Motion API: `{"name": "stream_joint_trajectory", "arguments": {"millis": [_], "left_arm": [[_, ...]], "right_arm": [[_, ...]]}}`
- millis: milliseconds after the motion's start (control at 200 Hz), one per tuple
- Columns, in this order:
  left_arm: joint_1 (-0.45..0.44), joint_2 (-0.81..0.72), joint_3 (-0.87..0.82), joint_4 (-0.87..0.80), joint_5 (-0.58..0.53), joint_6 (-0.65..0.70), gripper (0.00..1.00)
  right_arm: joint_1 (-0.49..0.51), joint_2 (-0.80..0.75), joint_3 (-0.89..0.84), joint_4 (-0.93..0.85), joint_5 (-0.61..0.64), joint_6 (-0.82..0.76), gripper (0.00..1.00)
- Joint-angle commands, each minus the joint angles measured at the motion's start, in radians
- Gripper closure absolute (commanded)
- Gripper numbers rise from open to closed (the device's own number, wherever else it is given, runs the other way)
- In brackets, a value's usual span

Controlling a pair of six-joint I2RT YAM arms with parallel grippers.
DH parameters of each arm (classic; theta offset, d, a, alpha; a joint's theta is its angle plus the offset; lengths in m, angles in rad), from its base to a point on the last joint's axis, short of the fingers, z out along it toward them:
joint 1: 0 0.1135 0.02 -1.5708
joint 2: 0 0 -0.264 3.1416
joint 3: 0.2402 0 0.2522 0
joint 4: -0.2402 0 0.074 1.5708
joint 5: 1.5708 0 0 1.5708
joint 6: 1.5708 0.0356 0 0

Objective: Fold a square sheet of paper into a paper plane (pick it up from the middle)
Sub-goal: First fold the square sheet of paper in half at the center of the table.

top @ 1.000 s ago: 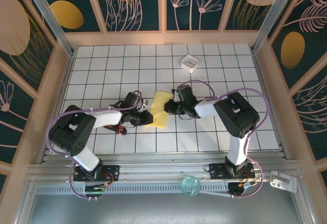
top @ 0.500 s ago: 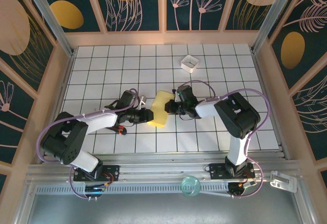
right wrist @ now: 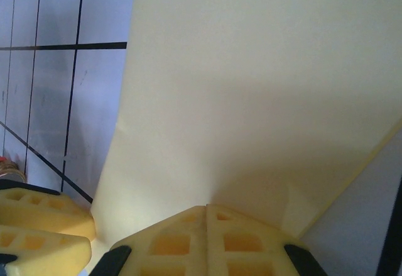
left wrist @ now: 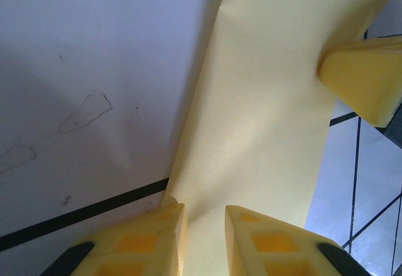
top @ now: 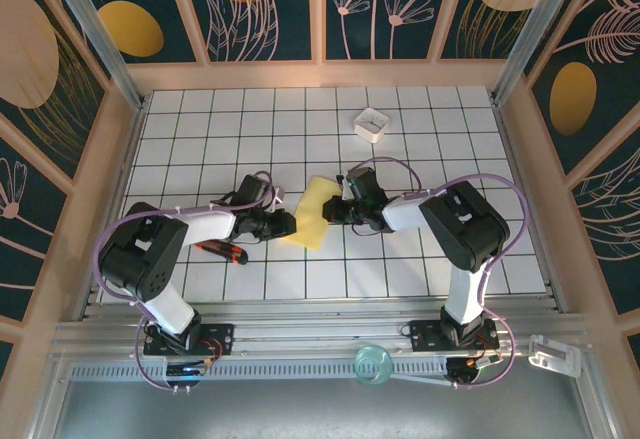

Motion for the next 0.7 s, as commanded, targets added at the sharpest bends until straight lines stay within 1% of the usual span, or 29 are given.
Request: {"name": "stream_joint_trajectory", "arguments": {"millis": [0, 150, 285, 345, 420, 480, 550, 641, 696], "left_arm": [[0.009, 0.014, -0.046, -0.103, 0.011, 0.063, 0.75], [-0.03, -0.019, -0.07, -0.116, 0.09, 0.077, 0.74], [-0.078, -0.071, -0.111, -0.108, 0.14, 0.041, 0.74], [-0.086, -0.107, -0.126, -0.091, 0.165, 0.015, 0.72], [-0.087, -0.161, -0.129, -0.051, 0.166, -0.024, 0.69], [-0.085, -0.197, -0.112, -0.022, 0.139, -0.056, 0.67], [-0.077, -0.223, -0.105, 0.058, 0.129, -0.121, 0.67], [-0.065, -0.211, -0.123, 0.209, 0.143, -0.228, 0.68], [-0.064, -0.176, -0.114, 0.244, 0.145, -0.25, 0.71]], "right_arm": [[-0.044, 0.042, -0.048, -0.245, 0.077, -0.085, 1.0], [-0.044, 0.044, -0.011, -0.264, 0.024, -0.137, 1.0], [-0.05, 0.036, 0.01, -0.294, 0.005, -0.189, 1.0], [-0.051, 0.033, 0.014, -0.304, -0.006, -0.207, 1.0], [-0.051, 0.032, 0.015, -0.305, -0.014, -0.224, 1.0], [-0.051, 0.033, 0.016, -0.307, -0.021, -0.235, 1.0], [-0.051, 0.035, 0.017, -0.31, -0.022, -0.241, 1.0], [-0.051, 0.036, 0.016, -0.309, -0.022, -0.242, 1.0], [-0.051, 0.037, 0.015, -0.307, -0.023, -0.241, 1.0]]}}
